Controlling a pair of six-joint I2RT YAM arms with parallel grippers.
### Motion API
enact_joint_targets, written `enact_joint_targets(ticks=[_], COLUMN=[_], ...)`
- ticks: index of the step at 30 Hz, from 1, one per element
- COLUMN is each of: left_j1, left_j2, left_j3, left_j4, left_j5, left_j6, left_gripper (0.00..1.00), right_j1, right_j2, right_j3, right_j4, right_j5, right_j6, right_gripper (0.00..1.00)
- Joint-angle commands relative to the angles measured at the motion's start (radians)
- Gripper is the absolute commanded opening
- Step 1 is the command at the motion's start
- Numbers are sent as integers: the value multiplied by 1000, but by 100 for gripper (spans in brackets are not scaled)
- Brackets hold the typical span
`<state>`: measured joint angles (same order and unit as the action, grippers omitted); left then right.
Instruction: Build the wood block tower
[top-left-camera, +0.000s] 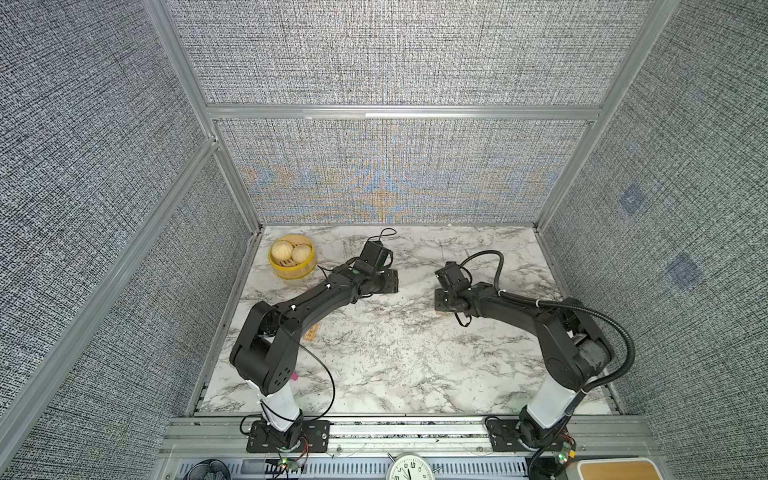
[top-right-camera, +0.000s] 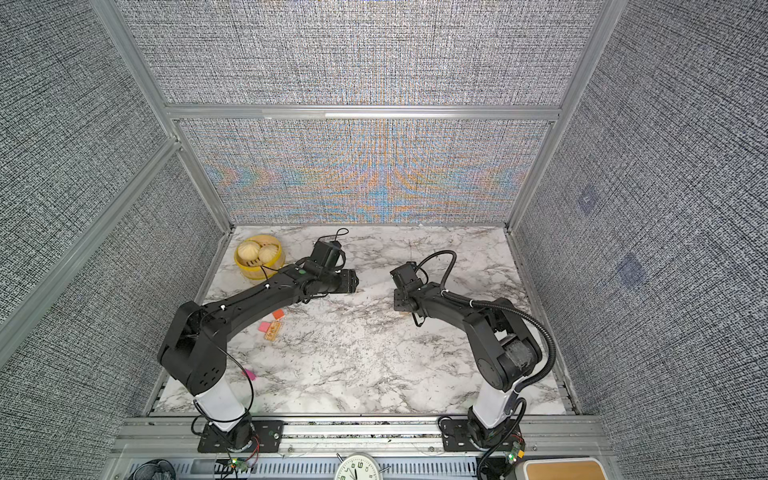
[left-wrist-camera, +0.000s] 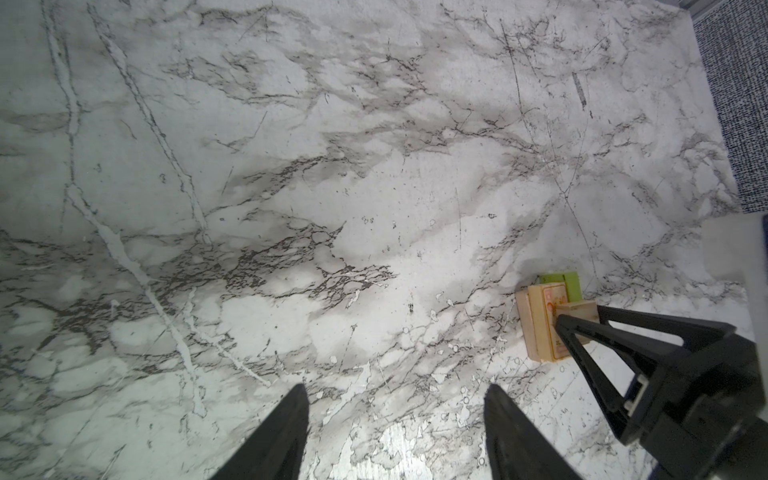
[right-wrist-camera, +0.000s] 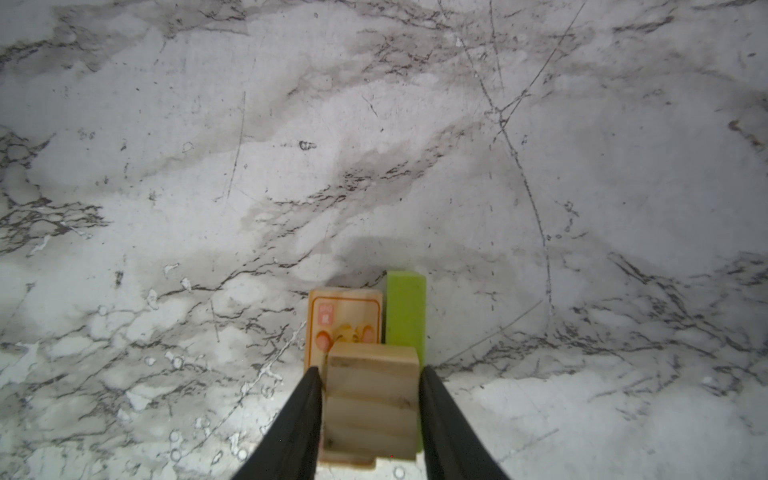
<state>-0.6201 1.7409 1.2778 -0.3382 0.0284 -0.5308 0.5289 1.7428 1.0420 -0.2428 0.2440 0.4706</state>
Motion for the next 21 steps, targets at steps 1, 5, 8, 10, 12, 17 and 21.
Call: enact_joint_targets(ticks=[1, 5, 8, 10, 12, 17, 21], left_j1=[1, 1, 2, 2, 3, 8, 65], left_j2=[-4, -11, -19, -26, -33, -92, -170], left_j3=[4, 5, 5, 7, 35, 21, -48], left_j4=[7, 4, -2, -14, -82, -138, -145], left_j5=[-8, -13, -20, -30, -83, -158, -138], left_j6=[3, 6, 10, 7, -56, -46, -84], left_gripper=[68, 68, 68, 68, 69, 74, 74], right_j1=[1, 1, 0, 0, 0, 2, 9], right_j2=[-2, -9, -21, -36, -51, -92, -81], right_j3=[10, 13, 19, 22, 28, 44, 90], right_j4=[2, -6, -21, -31, -42, -41, -29], right_j5=[-11, -8, -1, 5, 10, -33, -83], right_j6=[6, 3, -2, -12, -30, -80, -103], right_gripper=[43, 45, 46, 50, 54, 61, 61])
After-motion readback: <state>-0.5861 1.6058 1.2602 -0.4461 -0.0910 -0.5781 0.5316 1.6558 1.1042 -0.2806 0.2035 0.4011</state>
